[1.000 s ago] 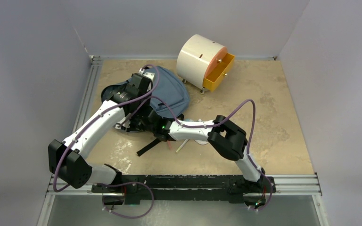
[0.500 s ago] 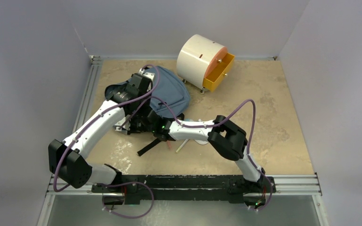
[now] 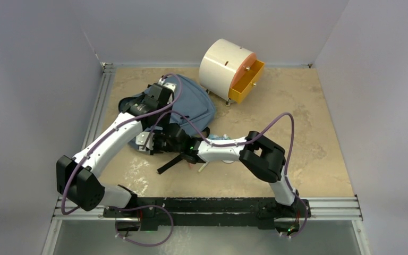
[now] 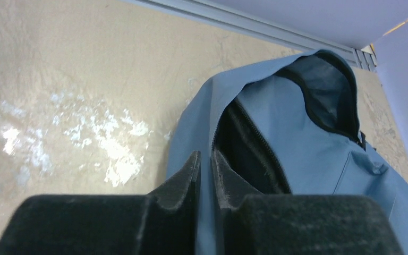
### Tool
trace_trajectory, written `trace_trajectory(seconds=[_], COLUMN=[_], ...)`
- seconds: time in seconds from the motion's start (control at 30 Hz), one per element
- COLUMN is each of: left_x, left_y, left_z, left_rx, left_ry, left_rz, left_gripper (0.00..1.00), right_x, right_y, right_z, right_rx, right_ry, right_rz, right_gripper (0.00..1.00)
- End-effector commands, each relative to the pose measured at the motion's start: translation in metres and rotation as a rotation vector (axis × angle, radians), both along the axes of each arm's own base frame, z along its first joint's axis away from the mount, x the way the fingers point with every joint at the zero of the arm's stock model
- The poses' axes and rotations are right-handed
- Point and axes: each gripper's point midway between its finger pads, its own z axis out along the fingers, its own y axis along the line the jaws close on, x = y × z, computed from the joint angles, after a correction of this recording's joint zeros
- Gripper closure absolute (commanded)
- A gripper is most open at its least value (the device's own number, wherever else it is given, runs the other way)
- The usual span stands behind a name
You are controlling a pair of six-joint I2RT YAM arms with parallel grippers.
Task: Pack the student bag
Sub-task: Zip the student bag at the center of the board.
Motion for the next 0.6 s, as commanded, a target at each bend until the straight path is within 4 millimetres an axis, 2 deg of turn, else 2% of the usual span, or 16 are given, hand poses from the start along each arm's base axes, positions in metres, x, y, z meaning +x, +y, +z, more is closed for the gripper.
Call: trace_trajectory(seconds=[0.0,0.23,0.4,0.5,0.57], left_x=[0.003,-0.002,-0.007,-0.010,-0.013], left_y=[-0.002,-0.004,-0.003,0.000,0.001], left_z=[0.002,-0.001,-0.004,-0.006,-0.007], left_rx=[0.003,-0.022,-0.023,-0.019,-0.021], left_ry=[-0.024,-0.010,0.003,0.008,0.015], left_rz=[0.005,0.005,0.009,0.015,0.018], left_gripper=[1.00,1.00,1.00,1.00,1.00], right_x=[-0.009,-0.016,-0.031,-0.023,-0.016], right_y=[-0.009,-0.052,-0.091,-0.114,-0.124], right_z=[0.061,0.075,0.062,0.052,0.046], right_rx=[0.170,0.250,0.227,0.185,0.140], right_ry=[-0.075,-0.079,-0.053,-0.089,-0.127], right_rz=[0.017,-0.056,-0.074,-0.144,-0.170], right_gripper=[0.82,0.72,0.64,0.57,0.56])
